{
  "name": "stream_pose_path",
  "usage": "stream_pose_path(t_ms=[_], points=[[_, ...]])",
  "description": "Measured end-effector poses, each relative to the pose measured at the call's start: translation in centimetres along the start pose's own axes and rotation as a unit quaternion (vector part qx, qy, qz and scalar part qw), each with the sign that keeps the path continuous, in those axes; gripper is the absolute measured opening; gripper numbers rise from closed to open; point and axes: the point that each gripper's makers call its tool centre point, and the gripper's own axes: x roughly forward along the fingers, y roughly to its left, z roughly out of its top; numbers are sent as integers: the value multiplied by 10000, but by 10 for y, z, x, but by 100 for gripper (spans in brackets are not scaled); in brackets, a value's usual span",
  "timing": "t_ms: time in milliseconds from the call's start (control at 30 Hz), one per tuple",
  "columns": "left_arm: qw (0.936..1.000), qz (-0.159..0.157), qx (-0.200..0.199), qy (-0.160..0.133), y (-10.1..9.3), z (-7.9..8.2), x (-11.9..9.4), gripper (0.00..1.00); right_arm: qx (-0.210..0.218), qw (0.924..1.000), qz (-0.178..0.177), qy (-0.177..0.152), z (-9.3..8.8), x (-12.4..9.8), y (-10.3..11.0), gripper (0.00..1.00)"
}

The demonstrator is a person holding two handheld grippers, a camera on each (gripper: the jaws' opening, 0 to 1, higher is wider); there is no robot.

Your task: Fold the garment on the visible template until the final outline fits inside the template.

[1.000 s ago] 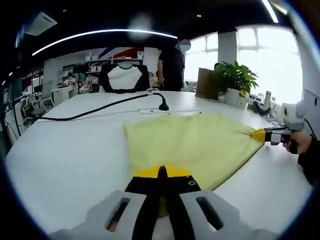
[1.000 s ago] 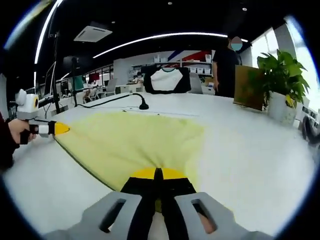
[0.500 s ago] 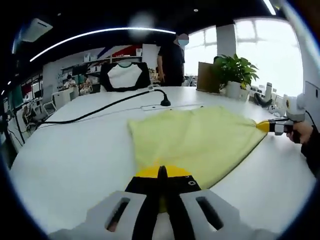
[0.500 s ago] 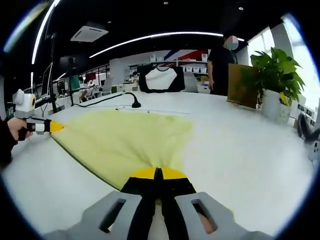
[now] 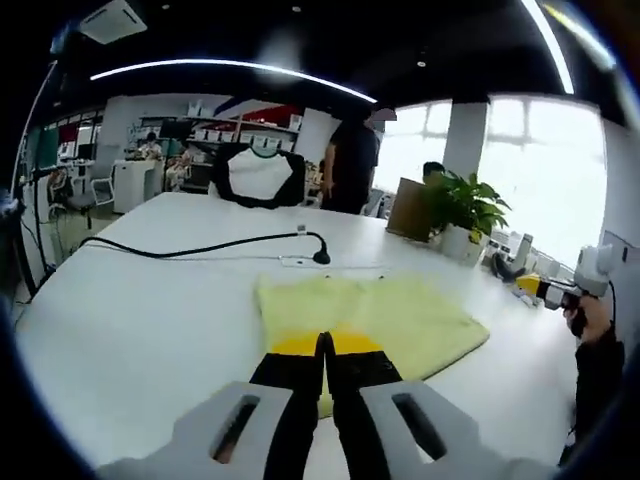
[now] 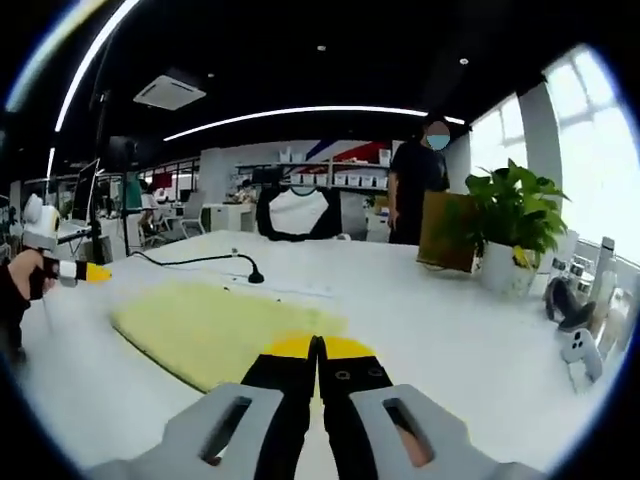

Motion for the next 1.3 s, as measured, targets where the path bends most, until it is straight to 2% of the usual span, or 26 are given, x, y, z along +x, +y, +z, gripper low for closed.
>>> stream_pose_path(t_ms=[233, 300, 333, 467, 500, 533, 567, 600, 700, 800, 900, 1000, 1100, 1133, 1167, 1233, 1300], points=[[9985, 34, 454, -313, -4, 34, -37, 1, 142, 9998, 75, -143, 13, -26, 4, 0], [9976, 7, 516, -451, -5, 44, -50, 1, 211, 9994, 248, -122, 13, -33, 11, 0], [9973, -1, 551, -485, -6, 46, -53, 1, 221, 9989, 413, -73, 12, -36, 17, 0], [9956, -22, 685, -643, -10, 55, -77, 4, 260, 9980, 500, -298, 18, -54, 26, 0], [9940, -36, 743, -800, -11, 57, -84, 6, 250, 9978, 481, -375, 19, -60, 26, 0], [9937, -51, 724, -849, -11, 56, -89, 6, 224, 9982, 378, -401, 18, -63, 22, 0], [9946, 31, 588, -859, -6, 52, -94, 6, -53, 9994, 186, -294, 14, -67, 14, 0], [9944, 123, 590, -863, -2, 50, -98, 6, -157, 9995, 115, -239, 12, -71, 11, 0], [9905, 386, 897, -964, 5, 47, -117, 3, 7, 9991, 125, -412, 13, -87, 8, 0], [9903, 424, 793, -1056, 8, 45, -131, 1, 120, 9986, 76, -508, 7, -97, 5, 0], [9886, 432, 790, -1204, 7, 42, -143, 2, 75, 9992, -10, -384, -11, -105, 4, 0], [9856, 537, 950, -1289, 7, 38, -153, 5, 93, 9996, -127, -247, -25, -110, 1, 0], [9836, 563, 1088, -1323, 7, 34, -156, 13, 7, 9998, -114, -147, -37, -111, 3, 8], [9782, 558, 1402, -1426, 6, 37, -157, 13, -264, 9996, -72, -112, -39, -110, 4, 14], [9793, 582, 1362, -1381, 5, 34, -157, 13, -379, 9993, 5, 4, -44, -109, 8, 18], [9790, 569, 1384, -1382, 1, 31, -157, 16, -297, 9996, -27, -4, -44, -109, 11, 21], [9795, 481, 1393, -1373, -3, 29, -158, 27, -515, 9986, 12, -133, -39, -110, 13, 27]])
